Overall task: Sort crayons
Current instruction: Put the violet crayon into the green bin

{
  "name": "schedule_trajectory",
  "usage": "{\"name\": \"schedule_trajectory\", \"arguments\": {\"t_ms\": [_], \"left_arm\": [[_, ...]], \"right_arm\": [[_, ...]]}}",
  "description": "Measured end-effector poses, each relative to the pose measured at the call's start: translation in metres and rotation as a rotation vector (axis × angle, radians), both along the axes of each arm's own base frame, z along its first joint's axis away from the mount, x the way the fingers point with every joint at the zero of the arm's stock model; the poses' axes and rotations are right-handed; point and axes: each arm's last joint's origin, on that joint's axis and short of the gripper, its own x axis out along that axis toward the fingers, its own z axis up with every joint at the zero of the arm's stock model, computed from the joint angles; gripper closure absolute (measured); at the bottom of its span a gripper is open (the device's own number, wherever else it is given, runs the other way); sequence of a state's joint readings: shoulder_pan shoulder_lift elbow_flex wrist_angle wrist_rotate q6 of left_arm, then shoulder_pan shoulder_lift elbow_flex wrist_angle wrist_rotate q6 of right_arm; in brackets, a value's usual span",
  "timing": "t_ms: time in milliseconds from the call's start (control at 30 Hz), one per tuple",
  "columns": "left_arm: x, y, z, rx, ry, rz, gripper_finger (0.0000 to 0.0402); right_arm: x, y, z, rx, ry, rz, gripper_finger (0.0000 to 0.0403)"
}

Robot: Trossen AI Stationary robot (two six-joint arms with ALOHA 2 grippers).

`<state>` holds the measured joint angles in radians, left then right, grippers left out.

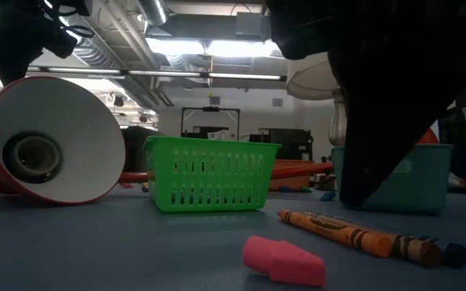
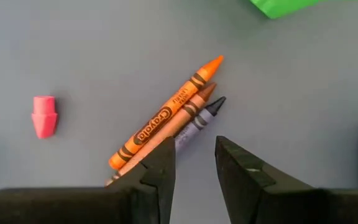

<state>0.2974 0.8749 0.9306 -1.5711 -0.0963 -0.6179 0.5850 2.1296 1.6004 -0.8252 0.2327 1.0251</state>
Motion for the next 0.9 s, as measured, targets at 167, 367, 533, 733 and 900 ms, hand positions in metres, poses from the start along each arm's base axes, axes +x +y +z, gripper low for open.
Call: {"name": "schedule_trajectory", "arguments": {"t_ms": [167, 367, 533, 733, 900], "left_arm": [[0.0000, 0.0000, 0.0000, 0.000, -0.001, 0.000, 0.0323], [0.0000, 0.0000, 0.0000, 0.000, -0.001, 0.000, 0.0323], [0.0000, 0.0000, 0.0000, 0.000, -0.001, 0.000, 0.0323], [0.0000, 0.0000, 0.0000, 0.000, -0.001, 0.001, 0.0323], [0.0001, 0.0001, 0.0000, 0.000, -0.001, 0.001, 0.0323]], "right_arm": [[0.0006, 0.0002, -0.0047, 0.017, -0.021, -0.010, 0.0292], [-0.0001, -0.0003, -0.0089, 0.024, -0.025, -0.022, 0.0292], [-0.0001, -0.0002, -0.0089, 0.025, -0.026, -0.025, 0.0292], [-0.0011, -0.0010, -0.0092, 0.018, -0.014, -0.026, 0.0292], [-0.0037, -0.0034, -0.0099, 0.014, 0.016, -0.071, 0.0292]]}}
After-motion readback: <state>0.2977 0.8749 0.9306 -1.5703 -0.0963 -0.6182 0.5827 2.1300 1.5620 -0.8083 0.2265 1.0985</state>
